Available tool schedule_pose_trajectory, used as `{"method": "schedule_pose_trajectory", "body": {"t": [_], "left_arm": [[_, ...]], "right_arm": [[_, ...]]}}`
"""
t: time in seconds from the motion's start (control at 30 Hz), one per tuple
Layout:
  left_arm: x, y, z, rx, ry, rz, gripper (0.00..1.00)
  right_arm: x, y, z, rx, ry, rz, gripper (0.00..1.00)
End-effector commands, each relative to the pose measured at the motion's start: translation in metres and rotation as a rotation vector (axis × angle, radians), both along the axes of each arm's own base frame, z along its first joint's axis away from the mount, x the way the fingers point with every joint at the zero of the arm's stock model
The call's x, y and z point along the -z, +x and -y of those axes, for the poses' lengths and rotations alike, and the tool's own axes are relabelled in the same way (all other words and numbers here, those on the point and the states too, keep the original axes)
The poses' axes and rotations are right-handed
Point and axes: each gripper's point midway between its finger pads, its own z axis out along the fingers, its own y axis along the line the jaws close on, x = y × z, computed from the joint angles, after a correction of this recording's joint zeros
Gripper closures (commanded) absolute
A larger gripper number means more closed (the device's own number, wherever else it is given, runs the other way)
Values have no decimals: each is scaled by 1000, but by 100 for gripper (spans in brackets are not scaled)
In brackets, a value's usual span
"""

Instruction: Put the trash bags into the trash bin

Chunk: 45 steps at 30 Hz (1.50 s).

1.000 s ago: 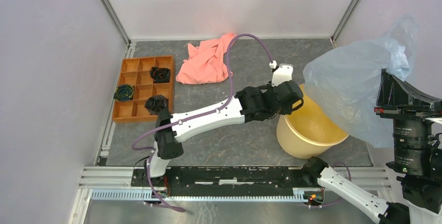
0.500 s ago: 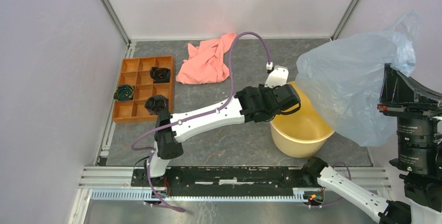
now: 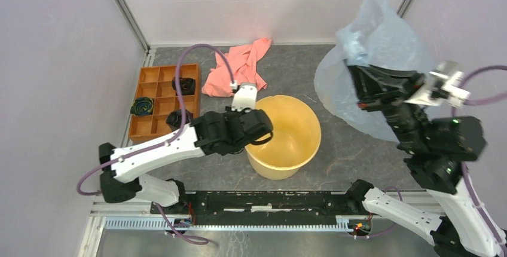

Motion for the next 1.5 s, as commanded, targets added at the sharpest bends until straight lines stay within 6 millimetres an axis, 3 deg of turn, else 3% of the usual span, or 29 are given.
{"method": "schedule_pose_trajectory", "body": {"t": [0.0,0.17,0.27,0.33,0.4,0.53,0.6,0.7,0.8,0.9,1.03,1.27,1.4,1.43,1.47], "left_arm": [[-7,11,-4,-66,-233,61,98],[-18,18,-17,-103,-278,130,98],[-24,22,-22,-93,-275,149,77],[-32,20,-25,-74,-276,155,54],[-43,16,-31,-62,-294,158,38],[-78,-2,-56,-18,-432,181,21],[-95,-14,-76,-4,-521,202,15],[-114,-32,-113,-4,-655,233,9],[-123,-47,-145,-11,-762,250,5],[-132,-59,-164,7,-828,258,4],[-151,-65,-176,24,-855,275,2],[-178,-55,-153,71,-764,295,0],[-188,-54,-123,156,-767,281,0],[-193,-58,-102,234,-789,265,0],[-195,-60,-96,262,-796,259,0]], "right_arm": [[-7,-11,-45,-221,4,58,99],[-34,-28,-67,-397,57,101,99],[-53,-39,-75,-514,143,123,99],[-67,-45,-81,-595,192,127,99],[-81,-54,-81,-671,248,135,99],[-96,-64,-58,-804,524,113,99],[-87,-57,-33,-784,695,80,99],[-43,-5,-7,-483,816,-120,99],[34,58,14,-35,788,-479,99],[73,71,22,146,684,-586,99],[88,71,18,201,496,-586,99],[95,56,-27,38,111,-566,99],[112,51,-19,75,19,-587,99],[112,47,-8,110,-3,-595,99],[111,45,-4,120,-1,-597,99]]}}
